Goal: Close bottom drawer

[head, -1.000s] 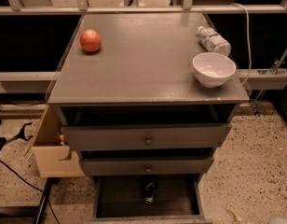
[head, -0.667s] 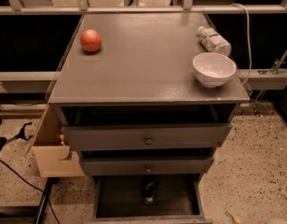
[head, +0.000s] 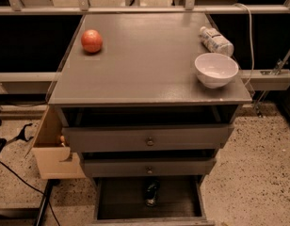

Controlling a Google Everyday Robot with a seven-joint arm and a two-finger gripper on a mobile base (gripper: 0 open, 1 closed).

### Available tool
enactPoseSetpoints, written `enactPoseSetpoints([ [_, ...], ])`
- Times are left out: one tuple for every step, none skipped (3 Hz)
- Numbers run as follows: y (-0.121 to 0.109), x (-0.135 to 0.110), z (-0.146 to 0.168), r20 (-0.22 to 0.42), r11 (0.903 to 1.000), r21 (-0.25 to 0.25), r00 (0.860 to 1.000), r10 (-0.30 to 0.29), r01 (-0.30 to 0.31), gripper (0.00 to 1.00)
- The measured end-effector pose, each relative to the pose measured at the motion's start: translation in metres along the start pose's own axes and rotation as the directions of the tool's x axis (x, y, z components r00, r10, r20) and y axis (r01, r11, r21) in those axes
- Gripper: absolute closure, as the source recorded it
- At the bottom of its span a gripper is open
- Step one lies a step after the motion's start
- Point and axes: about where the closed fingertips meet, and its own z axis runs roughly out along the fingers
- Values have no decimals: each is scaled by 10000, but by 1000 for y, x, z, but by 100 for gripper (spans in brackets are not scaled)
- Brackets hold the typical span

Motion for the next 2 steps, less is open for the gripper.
enactPoseSetpoints([
  [10,19,33,372,9997,-224,9993,8,0,0],
  [19,35,60,815,9989,-473,9967,46,-7,0],
])
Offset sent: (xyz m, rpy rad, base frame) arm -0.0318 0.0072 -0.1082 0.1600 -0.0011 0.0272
